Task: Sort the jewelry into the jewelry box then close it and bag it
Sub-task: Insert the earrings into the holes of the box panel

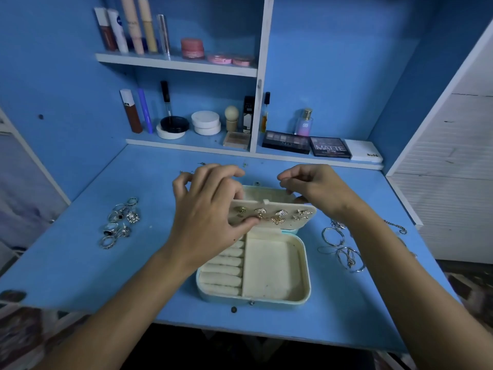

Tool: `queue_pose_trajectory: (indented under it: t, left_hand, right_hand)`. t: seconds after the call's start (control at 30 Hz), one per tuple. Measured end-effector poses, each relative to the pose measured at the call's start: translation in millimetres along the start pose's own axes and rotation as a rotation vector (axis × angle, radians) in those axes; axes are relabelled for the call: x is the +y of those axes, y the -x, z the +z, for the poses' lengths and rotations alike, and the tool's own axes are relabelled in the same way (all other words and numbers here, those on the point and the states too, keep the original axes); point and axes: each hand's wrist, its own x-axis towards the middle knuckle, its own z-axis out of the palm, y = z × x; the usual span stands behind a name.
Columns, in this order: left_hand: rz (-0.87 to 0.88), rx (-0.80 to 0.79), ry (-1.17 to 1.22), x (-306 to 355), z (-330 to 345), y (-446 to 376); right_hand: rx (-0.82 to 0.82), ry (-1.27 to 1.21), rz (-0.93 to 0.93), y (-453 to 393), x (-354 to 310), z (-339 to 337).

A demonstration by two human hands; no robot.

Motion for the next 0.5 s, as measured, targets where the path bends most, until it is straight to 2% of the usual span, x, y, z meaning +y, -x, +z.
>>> queue_pose_trajectory:
  t: [0.1, 0.33, 0.5]
  left_hand:
    - [0.064, 0.060, -0.065, 2, -1, 6]
    - [0.178, 0.177, -0.051, 3, 0, 16]
    - [0.212, 0.158, -0.037, 3, 2, 23]
  right_hand:
    - [-0.043, -0.004, -0.010, 5, 2, 2]
    - [-0.095, -0.005, -0.033, 8, 6, 5]
    - [-0.140, 0.017, -0.023, 9, 7, 7]
